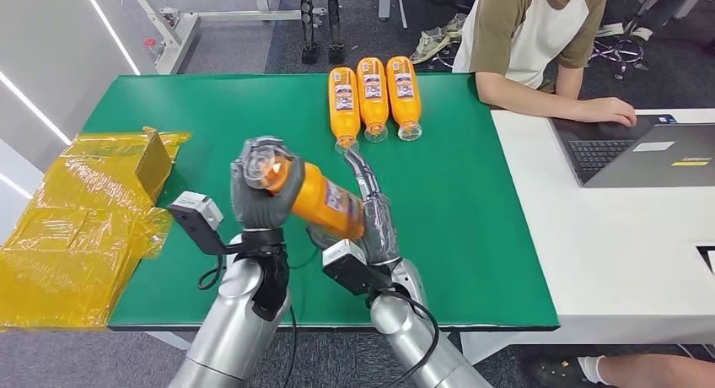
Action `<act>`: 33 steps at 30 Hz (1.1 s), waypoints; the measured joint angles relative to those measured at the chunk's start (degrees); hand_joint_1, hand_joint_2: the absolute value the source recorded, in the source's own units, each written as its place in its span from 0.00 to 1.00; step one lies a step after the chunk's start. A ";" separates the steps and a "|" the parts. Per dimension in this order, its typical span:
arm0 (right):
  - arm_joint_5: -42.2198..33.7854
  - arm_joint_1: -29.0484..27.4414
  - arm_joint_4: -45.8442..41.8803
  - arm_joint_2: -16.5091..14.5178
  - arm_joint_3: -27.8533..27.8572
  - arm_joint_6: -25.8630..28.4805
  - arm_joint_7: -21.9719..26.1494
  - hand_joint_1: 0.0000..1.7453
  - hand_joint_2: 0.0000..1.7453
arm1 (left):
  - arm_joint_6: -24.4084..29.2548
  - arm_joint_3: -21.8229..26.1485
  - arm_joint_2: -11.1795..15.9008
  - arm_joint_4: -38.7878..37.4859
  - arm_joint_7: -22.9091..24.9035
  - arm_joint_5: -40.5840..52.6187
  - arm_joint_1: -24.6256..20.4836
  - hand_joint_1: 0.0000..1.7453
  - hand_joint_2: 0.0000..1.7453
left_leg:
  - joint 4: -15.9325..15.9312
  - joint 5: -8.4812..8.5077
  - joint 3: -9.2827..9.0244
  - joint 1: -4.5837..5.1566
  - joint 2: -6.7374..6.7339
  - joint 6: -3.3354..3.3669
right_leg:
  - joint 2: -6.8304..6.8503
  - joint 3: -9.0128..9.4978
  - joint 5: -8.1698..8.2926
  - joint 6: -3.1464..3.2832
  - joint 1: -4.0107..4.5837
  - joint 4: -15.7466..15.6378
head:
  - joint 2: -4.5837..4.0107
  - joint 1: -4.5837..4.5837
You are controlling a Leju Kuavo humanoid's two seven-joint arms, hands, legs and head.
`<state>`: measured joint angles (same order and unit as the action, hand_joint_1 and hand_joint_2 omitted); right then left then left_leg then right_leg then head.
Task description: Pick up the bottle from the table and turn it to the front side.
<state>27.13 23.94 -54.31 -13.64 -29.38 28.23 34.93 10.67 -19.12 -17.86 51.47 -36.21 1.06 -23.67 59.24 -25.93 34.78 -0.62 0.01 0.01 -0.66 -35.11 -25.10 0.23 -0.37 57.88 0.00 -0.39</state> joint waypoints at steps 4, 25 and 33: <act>-3.47 -2.92 -4.89 0.47 -0.59 1.11 1.69 0.00 1.00 | 7.81 3.37 3.13 5.70 0.11 5.39 0.69 1.00 1.00 | -0.01 0.04 0.02 -0.02 0.02 -0.05 | 0.02 -0.02 -0.01 0.02 0.01 0.03 | 0.00 -0.02; -16.58 -18.85 -37.55 4.70 -1.27 7.39 5.29 0.00 1.00 | 25.06 9.88 25.30 -11.68 20.39 56.72 -19.19 1.00 1.00 | -0.01 0.19 0.02 -0.01 -0.02 -0.23 | -0.01 -0.12 0.10 0.23 0.01 0.09 | 0.00 -0.03; -16.73 -19.38 -39.82 5.32 -1.35 7.04 5.29 0.00 1.00 | 23.28 6.35 25.34 -19.63 27.25 65.99 -21.36 1.00 1.00 | -0.01 0.19 0.02 -0.01 -0.07 -0.23 | -0.08 -0.13 0.12 0.24 0.00 0.09 | 0.00 -0.04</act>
<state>10.40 4.56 -94.13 -8.32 -30.73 35.27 40.22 33.95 -12.77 7.48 31.84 -8.96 67.05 -45.03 59.23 -25.74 34.79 -0.63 -0.06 -0.22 -0.74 -35.24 -24.98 0.47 -0.36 57.97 0.00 -0.44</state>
